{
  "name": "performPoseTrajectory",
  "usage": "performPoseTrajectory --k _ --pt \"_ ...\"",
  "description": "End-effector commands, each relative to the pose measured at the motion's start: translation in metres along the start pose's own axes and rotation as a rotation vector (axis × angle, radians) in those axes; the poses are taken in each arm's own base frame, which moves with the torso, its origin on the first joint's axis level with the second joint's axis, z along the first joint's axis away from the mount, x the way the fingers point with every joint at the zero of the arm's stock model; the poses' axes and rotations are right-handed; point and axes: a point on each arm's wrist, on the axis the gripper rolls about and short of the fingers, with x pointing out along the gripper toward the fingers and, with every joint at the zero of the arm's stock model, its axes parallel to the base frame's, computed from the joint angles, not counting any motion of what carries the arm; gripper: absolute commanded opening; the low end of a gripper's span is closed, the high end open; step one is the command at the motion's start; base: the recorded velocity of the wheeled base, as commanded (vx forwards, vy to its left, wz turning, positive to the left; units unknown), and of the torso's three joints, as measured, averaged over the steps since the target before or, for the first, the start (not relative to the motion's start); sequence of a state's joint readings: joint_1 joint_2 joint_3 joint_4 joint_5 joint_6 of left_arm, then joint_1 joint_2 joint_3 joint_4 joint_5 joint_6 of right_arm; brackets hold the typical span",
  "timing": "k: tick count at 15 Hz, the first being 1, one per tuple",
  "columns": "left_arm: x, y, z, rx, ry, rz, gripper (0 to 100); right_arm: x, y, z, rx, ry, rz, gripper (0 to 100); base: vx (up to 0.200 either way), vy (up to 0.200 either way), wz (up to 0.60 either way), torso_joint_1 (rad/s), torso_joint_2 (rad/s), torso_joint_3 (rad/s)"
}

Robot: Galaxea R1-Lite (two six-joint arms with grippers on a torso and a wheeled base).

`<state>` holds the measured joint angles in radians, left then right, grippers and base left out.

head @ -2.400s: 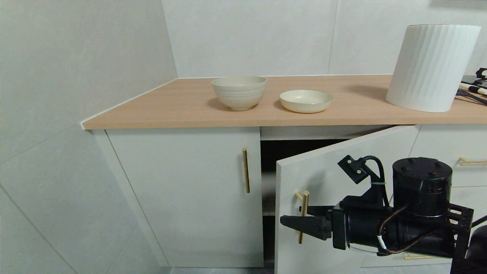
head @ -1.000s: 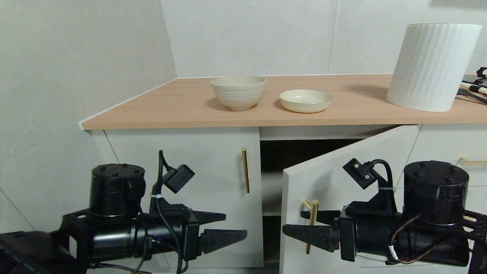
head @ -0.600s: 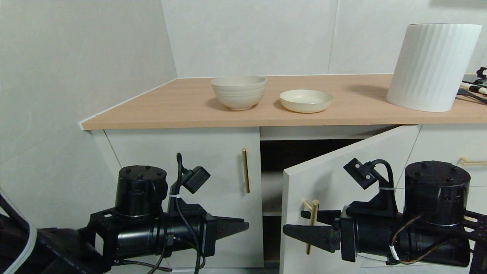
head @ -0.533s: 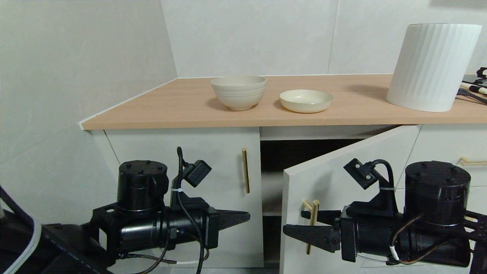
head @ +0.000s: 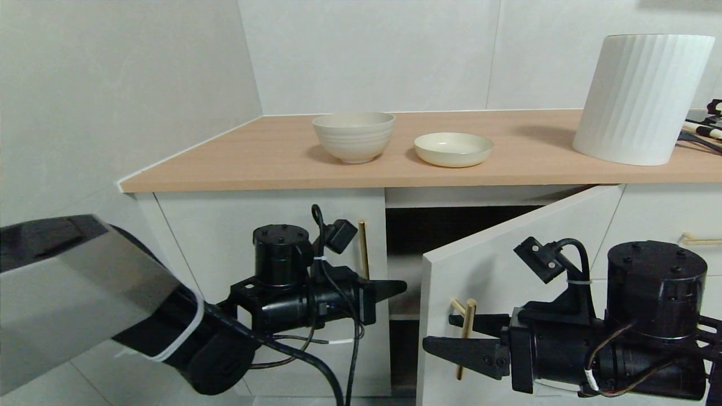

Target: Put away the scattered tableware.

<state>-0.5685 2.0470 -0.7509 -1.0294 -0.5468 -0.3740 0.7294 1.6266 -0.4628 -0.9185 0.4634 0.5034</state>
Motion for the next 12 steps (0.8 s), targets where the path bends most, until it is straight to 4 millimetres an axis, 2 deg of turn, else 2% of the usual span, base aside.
performPoseTrajectory --k 1,4,7,11,12 --pt "0.032 0.003 -0.013 -0.004 0.016 -0.006 0 -0.001 0.000 -0.001 0.001 0.000 -0.003 100 0.000 0.000 0.00 0.000 0.00 0.000" --pt "0.042 -0.007 -0.019 0.032 -0.008 -0.050 0 -0.016 -0.002 -0.001 -0.029 -0.027 -0.041 100 0.000 0.000 0.00 0.000 0.00 0.000" --pt "0.041 -0.019 -0.017 0.056 -0.030 -0.083 0 -0.031 -0.006 -0.001 -0.039 -0.064 -0.102 100 0.000 0.000 0.00 0.000 0.00 0.000" --pt "0.037 -0.030 -0.016 0.065 -0.032 -0.103 0 -0.047 -0.007 -0.015 -0.044 -0.089 -0.218 100 0.000 0.000 0.00 0.000 0.00 0.000" --pt "0.036 -0.031 -0.015 0.067 -0.036 -0.105 0 -0.055 -0.007 -0.024 -0.058 -0.062 -0.244 100 0.000 0.000 0.00 0.000 0.00 0.000"
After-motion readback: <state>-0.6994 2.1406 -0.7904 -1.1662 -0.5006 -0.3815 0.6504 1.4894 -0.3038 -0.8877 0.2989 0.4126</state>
